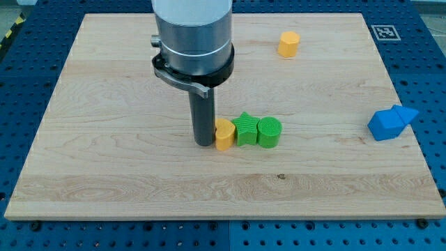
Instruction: Push the yellow hexagon to the bottom side of the red blocks
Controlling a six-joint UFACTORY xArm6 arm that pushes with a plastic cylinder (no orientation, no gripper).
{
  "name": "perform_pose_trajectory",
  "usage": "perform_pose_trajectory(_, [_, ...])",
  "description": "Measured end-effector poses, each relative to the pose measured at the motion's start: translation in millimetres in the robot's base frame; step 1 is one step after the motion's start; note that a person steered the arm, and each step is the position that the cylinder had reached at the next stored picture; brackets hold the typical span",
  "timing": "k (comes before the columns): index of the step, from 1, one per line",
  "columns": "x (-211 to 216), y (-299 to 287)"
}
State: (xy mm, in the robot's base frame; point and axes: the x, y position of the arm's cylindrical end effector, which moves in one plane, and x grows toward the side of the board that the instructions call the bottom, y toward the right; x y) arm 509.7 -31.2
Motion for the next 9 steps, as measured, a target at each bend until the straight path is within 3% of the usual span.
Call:
perform_pose_trajectory(2, [10.0,-15.5])
perform_pose_trajectory(3, [-40.1,-19.1])
perform_pose_trajectory(4, [-72.6,16.9])
perform_pose_trajectory(5, [-80.2,102.1])
perform_pose_trajectory(6, [-122.3,193.3])
perform_pose_trajectory(7, [-184.0,218.8])
perform_pose_trajectory(8, [-229.8,195.5])
perform_pose_trajectory(9, [-243.5,160.4])
